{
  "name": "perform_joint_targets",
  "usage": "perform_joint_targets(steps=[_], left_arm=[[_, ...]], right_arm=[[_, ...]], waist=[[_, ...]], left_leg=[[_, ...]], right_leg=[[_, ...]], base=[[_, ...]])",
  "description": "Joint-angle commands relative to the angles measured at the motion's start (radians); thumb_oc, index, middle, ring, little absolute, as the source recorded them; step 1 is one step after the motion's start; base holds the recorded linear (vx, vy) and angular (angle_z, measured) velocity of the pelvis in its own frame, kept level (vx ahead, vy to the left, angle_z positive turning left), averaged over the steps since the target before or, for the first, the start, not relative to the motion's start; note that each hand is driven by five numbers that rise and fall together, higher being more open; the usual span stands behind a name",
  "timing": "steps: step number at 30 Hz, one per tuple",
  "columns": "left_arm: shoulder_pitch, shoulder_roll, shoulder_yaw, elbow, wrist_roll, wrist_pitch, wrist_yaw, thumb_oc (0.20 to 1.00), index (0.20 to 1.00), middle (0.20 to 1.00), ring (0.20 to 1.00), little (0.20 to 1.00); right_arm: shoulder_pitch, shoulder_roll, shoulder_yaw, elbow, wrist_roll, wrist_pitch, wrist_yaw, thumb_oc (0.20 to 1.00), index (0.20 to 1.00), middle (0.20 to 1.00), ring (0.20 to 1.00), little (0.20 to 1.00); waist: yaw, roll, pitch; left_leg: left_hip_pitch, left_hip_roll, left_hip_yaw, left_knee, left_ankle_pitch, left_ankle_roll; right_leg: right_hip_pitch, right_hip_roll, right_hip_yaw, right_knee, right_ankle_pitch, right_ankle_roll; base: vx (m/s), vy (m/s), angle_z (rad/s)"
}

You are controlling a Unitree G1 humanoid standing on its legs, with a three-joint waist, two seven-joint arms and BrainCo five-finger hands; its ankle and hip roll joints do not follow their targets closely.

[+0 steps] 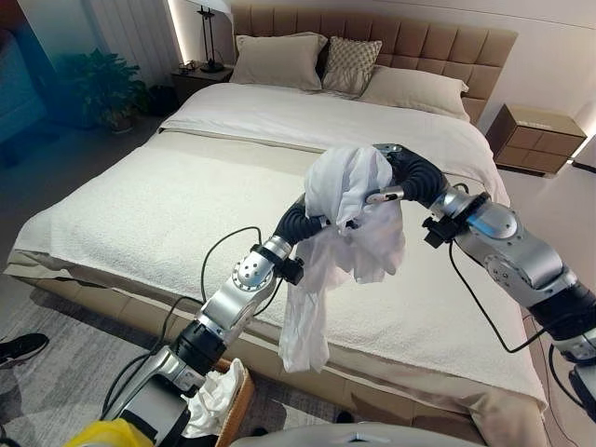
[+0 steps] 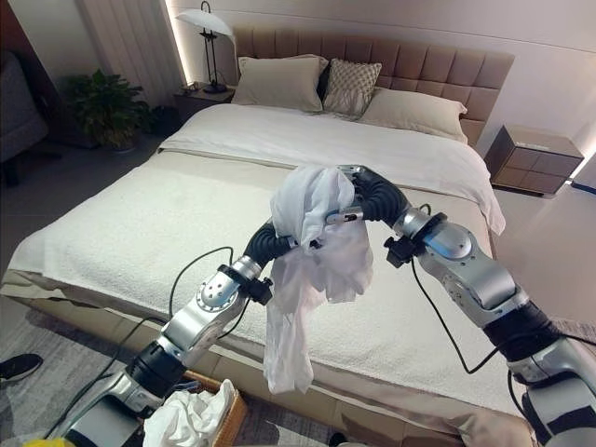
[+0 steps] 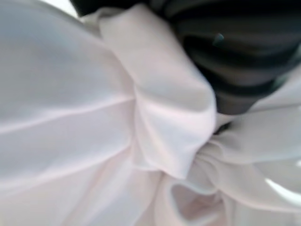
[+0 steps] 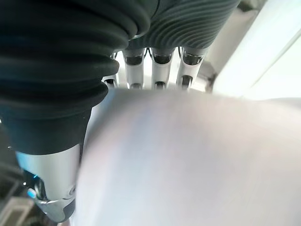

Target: Pick up clothes into the bucket

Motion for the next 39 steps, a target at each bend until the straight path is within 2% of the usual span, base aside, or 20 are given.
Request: perform_joint_targets(steps=[1,3,8,10,13,19,22,24,27,31,33,35,39], left_arm=[[0.008,-0.001,0.057,0.007,-0.060,-0.029,0.000,0.200,0.200,0.200,0.200,0.200],[0.067,-0.019,0.100,-0.010,-0.111,-0.024,-0.002,0.200,0.200,0.200,0.200,0.200],[0.128,-0.024,0.154,-0.038,-0.161,-0.017,-0.010,0.200,0.200,0.200,0.200,0.200],[0.197,-0.026,0.217,-0.079,-0.206,-0.014,-0.023,0.200,0.200,0.200,0.200,0.200],[0.257,-0.031,0.289,-0.118,-0.228,-0.018,-0.029,0.200,0.200,0.200,0.200,0.200],[0.354,-0.045,0.447,-0.177,-0.234,-0.055,-0.027,0.200,0.200,0.200,0.200,0.200],[0.408,-0.046,0.546,-0.221,-0.230,-0.083,-0.014,0.200,0.200,0.200,0.200,0.200],[0.440,-0.034,0.604,-0.242,-0.219,-0.106,-0.009,0.200,0.200,0.200,0.200,0.200],[0.497,0.035,0.717,-0.262,-0.136,-0.143,0.016,0.200,0.200,0.200,0.200,0.200],[0.549,0.088,0.815,-0.239,-0.077,-0.167,0.048,0.200,0.200,0.200,0.200,0.200],[0.585,0.110,0.870,-0.203,-0.041,-0.178,0.080,0.200,0.200,0.200,0.200,0.200],[0.593,0.110,0.883,-0.177,-0.031,-0.181,0.090,0.200,0.200,0.200,0.200,0.200],[0.598,0.135,0.906,-0.076,0.032,-0.189,0.144,0.200,0.200,0.200,0.200,0.200]], right_arm=[[-0.006,0.045,-0.129,-0.015,0.009,-0.103,-0.061,1.000,1.000,1.000,1.000,1.000],[0.101,0.114,-0.235,0.014,-0.029,-0.120,-0.108,1.000,1.000,1.000,1.000,1.000],[0.200,0.168,-0.333,0.037,-0.096,-0.121,-0.150,1.000,1.000,1.000,1.000,1.000],[0.305,0.249,-0.416,0.062,-0.153,-0.127,-0.183,1.000,1.000,1.000,1.000,1.000],[0.402,0.349,-0.470,0.116,-0.219,-0.131,-0.217,1.000,1.000,1.000,1.000,1.000],[0.554,0.463,-0.513,0.350,-0.341,-0.130,-0.238,1.000,1.000,1.000,1.000,1.000],[0.620,0.495,-0.514,0.494,-0.427,-0.118,-0.252,1.000,1.000,1.000,1.000,1.000],[0.644,0.514,-0.502,0.615,-0.423,-0.117,-0.239,1.000,1.000,1.000,1.000,1.000],[0.659,0.521,-0.491,0.846,-0.469,-0.099,-0.244,1.000,1.000,1.000,1.000,1.000],[0.650,0.518,-0.479,1.027,-0.499,-0.084,-0.232,1.000,1.000,1.000,1.000,1.000],[0.656,0.514,-0.470,1.054,-0.531,-0.080,-0.236,1.000,1.000,1.000,1.000,1.000],[0.656,0.518,-0.466,1.071,-0.532,-0.081,-0.235,1.000,1.000,1.000,1.000,1.000],[0.638,0.529,-0.451,1.059,-0.515,-0.095,-0.231,1.000,1.000,1.000,1.000,1.000]], waist=[[-0.002,-0.057,-0.043],[-0.003,-0.053,-0.040],[-0.005,-0.050,-0.037],[-0.006,-0.047,-0.034],[-0.011,-0.043,-0.029],[-0.016,-0.033,-0.011],[-0.020,-0.028,0.006],[-0.020,-0.025,0.019],[-0.009,-0.018,0.043],[0.008,-0.014,0.070],[0.017,-0.014,0.097],[0.019,-0.015,0.108],[0.029,-0.016,0.182]], left_leg=[[-0.042,-0.018,0.006,0.081,-0.089,0.003],[-0.045,-0.023,0.000,0.083,-0.093,0.007],[-0.046,-0.026,-0.003,0.083,-0.096,0.011],[-0.049,-0.029,-0.004,0.086,-0.100,0.016],[-0.054,-0.032,-0.004,0.089,-0.104,0.021],[-0.065,-0.037,-0.002,0.097,-0.109,0.024],[-0.074,-0.039,0.000,0.104,-0.111,0.024],[-0.084,-0.040,0.002,0.109,-0.111,0.023],[-0.097,-0.042,0.003,0.122,-0.117,0.020],[-0.136,-0.049,-0.002,0.141,-0.109,0.018],[-0.175,-0.058,-0.009,0.169,-0.111,0.018],[-0.190,-0.062,-0.013,0.182,-0.111,0.018],[-0.268,-0.070,-0.025,0.234,-0.109,0.022]], right_leg=[[0.040,-0.062,-0.012,0.069,-0.085,0.058],[0.038,-0.063,-0.012,0.072,-0.087,0.058],[0.036,-0.066,-0.011,0.076,-0.090,0.057],[0.031,-0.067,-0.008,0.079,-0.092,0.058],[0.025,-0.067,-0.001,0.082,-0.096,0.057],[0.005,-0.069,0.010,0.097,-0.100,0.056],[-0.009,-0.069,0.016,0.105,-0.101,0.056],[-0.021,-0.070,0.020,0.110,-0.101,0.057],[-0.032,-0.072,0.019,0.115,-0.101,0.057],[-0.058,-0.076,0.017,0.117,-0.092,0.059],[-0.086,-0.081,0.014,0.131,-0.090,0.059],[-0.100,-0.083,0.016,0.140,-0.089,0.059],[-0.173,-0.096,0.014,0.198,-0.089,0.060]], base=[[0.00,0.000,0.00],[0.00,0.000,0.00],[0.00,0.000,0.00],[0.00,0.006,0.02],[0.00,0.000,0.00],[0.00,0.000,0.00],[0.00,0.000,0.00],[-0.04,0.015,-0.01],[-0.04,0.019,-0.07],[-0.05,0.018,-0.01],[-0.08,0.027,0.01],[-0.08,0.034,0.04],[-0.12,0.046,0.08]])
